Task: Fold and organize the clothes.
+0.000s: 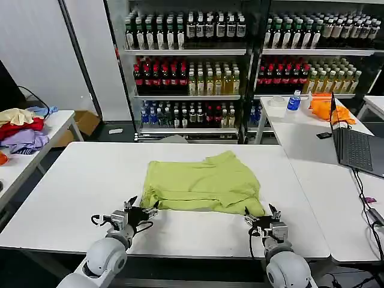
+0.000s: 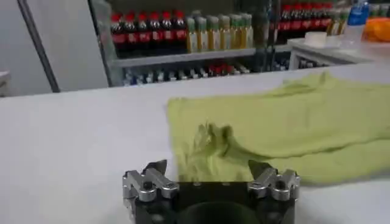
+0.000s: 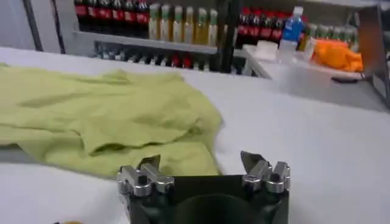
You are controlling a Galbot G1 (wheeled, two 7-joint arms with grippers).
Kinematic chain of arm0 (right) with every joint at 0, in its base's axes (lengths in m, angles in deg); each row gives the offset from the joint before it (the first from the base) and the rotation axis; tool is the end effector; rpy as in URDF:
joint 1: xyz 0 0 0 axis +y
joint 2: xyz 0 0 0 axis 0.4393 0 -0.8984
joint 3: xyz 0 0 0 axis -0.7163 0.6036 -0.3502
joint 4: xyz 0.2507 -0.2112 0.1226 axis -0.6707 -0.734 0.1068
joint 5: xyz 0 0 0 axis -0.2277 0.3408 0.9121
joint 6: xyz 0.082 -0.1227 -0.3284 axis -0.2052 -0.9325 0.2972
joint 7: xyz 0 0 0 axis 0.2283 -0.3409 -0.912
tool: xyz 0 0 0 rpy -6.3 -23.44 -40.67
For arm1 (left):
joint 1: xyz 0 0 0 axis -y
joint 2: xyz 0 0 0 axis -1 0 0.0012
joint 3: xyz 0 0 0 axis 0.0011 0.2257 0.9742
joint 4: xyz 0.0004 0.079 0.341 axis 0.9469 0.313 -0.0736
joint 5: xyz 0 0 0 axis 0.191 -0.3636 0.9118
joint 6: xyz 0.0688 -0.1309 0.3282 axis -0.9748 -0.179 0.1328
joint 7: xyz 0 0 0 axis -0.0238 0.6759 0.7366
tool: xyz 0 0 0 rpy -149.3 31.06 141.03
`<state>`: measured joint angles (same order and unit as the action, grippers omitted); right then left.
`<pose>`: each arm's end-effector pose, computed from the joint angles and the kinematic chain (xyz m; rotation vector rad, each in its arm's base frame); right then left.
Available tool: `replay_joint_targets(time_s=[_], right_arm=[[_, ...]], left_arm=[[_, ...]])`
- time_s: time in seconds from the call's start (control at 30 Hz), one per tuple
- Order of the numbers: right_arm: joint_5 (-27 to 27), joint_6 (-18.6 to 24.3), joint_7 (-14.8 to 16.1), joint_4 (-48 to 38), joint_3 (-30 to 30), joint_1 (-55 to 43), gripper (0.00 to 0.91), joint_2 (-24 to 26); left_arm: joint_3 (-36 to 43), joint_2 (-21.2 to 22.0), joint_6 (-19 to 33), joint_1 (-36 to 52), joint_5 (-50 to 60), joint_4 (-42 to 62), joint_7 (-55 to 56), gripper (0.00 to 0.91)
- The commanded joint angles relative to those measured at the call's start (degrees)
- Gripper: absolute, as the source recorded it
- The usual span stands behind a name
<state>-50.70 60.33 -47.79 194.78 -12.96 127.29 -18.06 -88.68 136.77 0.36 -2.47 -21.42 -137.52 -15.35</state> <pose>0.2833 -0.0222 -0.3085 0.0021 -2.6705 0.1030 0.3179 0.0360 -0.3171 -0.2298 -2.6673 -0.1386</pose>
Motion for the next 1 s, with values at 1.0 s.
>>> replay_joint_targets(time_s=[1.0], right_arm=[[-2.24, -0.21, 0.57, 8.22, -1.04, 7.98, 0.000, 2.62]], left_arm=[[-4.39, -1.30, -0.49, -10.56, -3.16, -9.88, -0.51, 0.050]])
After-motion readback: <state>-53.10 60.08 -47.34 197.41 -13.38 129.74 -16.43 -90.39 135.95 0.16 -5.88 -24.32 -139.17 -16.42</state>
